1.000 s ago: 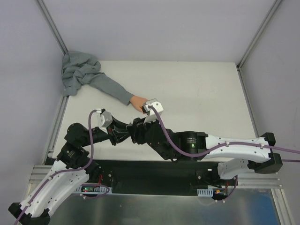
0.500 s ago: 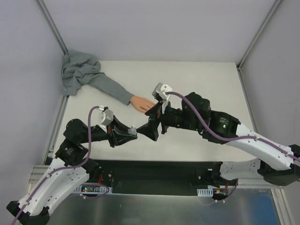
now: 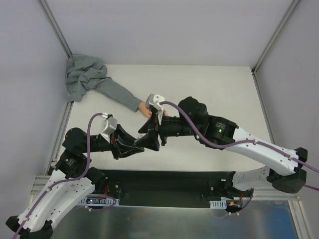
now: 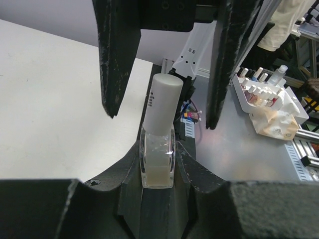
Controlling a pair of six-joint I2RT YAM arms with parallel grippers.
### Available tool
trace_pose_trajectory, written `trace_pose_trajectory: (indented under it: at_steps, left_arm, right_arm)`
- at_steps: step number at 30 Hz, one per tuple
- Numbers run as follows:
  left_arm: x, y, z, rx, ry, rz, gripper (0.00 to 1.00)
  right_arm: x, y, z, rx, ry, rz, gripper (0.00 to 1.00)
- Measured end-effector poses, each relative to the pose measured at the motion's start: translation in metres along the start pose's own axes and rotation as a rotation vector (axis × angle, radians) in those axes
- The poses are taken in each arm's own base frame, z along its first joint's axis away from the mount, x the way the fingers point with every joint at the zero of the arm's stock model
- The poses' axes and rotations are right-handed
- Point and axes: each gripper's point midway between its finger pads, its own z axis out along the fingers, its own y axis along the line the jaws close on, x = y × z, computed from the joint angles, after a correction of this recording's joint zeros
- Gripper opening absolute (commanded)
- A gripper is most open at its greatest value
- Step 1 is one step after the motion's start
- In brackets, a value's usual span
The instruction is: Paint the nails
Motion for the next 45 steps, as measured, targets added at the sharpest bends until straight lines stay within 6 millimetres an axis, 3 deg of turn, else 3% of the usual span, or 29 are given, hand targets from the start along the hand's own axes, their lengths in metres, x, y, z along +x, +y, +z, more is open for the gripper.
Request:
trace_pose_trajectory:
  at_steps: [4, 6, 7, 8, 17, 23, 34, 38, 45]
  left_arm:
    - [0.000, -0.004, -0.002, 0.012, -0.001, 0.008, 0.00]
    - [-0.001, -0.006, -0.002, 0.017, -0.004, 0.016, 0.00]
    - [-0.001, -0.007, -0.003, 0.017, -0.005, 0.021, 0.00]
    - [-0.001, -0.007, -0.003, 0.018, -0.006, 0.024, 0.00]
    - [0.001, -0.005, -0.005, 0.018, -0.007, 0.105, 0.00]
    - [0.003, 0.001, -0.001, 0.019, 0.025, 0.092, 0.00]
    - [0.006, 0.005, 0.000, -0.005, 0.061, 0.040, 0.00]
    - [0.006, 0.013, -0.002, -0.057, 0.072, 0.057, 0.00]
    - [0.010, 0.060, -0.003, -0.252, 0.126, 0.121, 0.00]
  right_arm:
    - [0.003, -0.001, 0.009, -0.021, 0.017, 0.011, 0.38]
    - [0.005, -0.002, 0.011, -0.029, 0.023, 0.018, 0.22]
    - [0.006, -0.001, 0.012, -0.039, 0.026, 0.031, 0.07]
    - [0.005, 0.000, 0.012, -0.045, 0.026, 0.029, 0.00]
    - [0.001, 0.001, 0.010, -0.112, 0.034, 0.106, 0.01]
    - [0.012, -0.002, 0.011, -0.127, 0.098, 0.146, 0.01]
    - [0.018, -0.004, 0.010, -0.055, 0.110, 0.082, 0.01]
    - [0.019, -0.013, 0.015, 0.100, 0.122, 0.097, 0.01]
    - [0.023, -0.060, 0.021, 0.706, -0.028, 0.340, 0.01]
